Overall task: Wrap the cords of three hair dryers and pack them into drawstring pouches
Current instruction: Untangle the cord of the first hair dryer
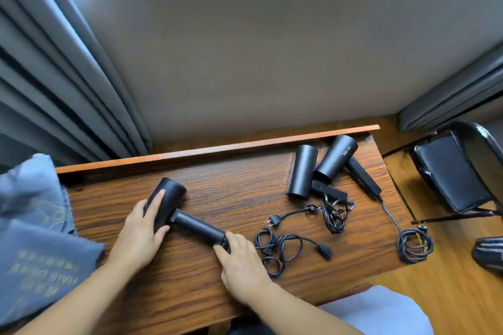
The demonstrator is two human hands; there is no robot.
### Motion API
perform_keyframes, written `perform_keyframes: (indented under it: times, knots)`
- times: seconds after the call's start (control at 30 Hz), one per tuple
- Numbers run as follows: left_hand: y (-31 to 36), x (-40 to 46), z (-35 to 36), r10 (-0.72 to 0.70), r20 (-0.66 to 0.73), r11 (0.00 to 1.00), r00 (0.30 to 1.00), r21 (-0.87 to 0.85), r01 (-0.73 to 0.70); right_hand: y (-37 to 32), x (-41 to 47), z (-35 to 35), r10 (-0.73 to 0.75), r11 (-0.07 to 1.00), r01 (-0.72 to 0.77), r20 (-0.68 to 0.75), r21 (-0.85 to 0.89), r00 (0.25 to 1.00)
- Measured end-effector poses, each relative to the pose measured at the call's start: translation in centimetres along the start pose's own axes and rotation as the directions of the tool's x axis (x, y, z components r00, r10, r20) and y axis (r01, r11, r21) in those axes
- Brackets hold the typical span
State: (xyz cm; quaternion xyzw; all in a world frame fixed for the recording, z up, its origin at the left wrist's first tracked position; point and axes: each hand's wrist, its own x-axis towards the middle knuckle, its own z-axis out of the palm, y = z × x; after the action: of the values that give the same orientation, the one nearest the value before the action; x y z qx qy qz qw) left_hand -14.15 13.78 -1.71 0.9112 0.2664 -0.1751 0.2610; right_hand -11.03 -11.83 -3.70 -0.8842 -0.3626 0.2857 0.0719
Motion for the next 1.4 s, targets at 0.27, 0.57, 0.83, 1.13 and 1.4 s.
perform_keyframes:
  times: [0.27, 0.57, 0.83, 1.13, 1.4]
  knots:
    - [-6.1, 0.8, -2.5, -0.134, -0.147, 0.991, 0.98, 0.006, 0.136, -4.0, 5.7, -1.1, -0.141, 0.989, 0.136, 0.085, 0.064, 0.986]
    - [-5.7, 0.4, -1.0, 0.082, -0.365, 0.955, 0.927, 0.294, 0.031, -2.9, 10.3, -2.6, -0.318, 0.947, 0.319, 0.142, 0.016, 0.937]
    - [0.6, 1.0, 4.4, 0.464, -0.139, 0.875, 0.875, 0.223, -0.429, 2.0, 8.4, -7.6, -0.275, 0.962, 0.274, 0.08, 0.014, 0.958]
    - [4.0, 1.8, 10.2, 0.729, -0.101, 0.684, 0.677, 0.153, -0.713, 8.5, 3.3, -6.9, -0.139, 0.99, 0.138, 0.133, 0.018, 0.981]
    - [3.8, 0.2, 13.5, 0.7, -0.304, 0.703, 0.646, 0.135, -0.699, 9.4, 0.6, -2.0, -0.122, 0.992, 0.12, -0.256, -0.024, 0.959]
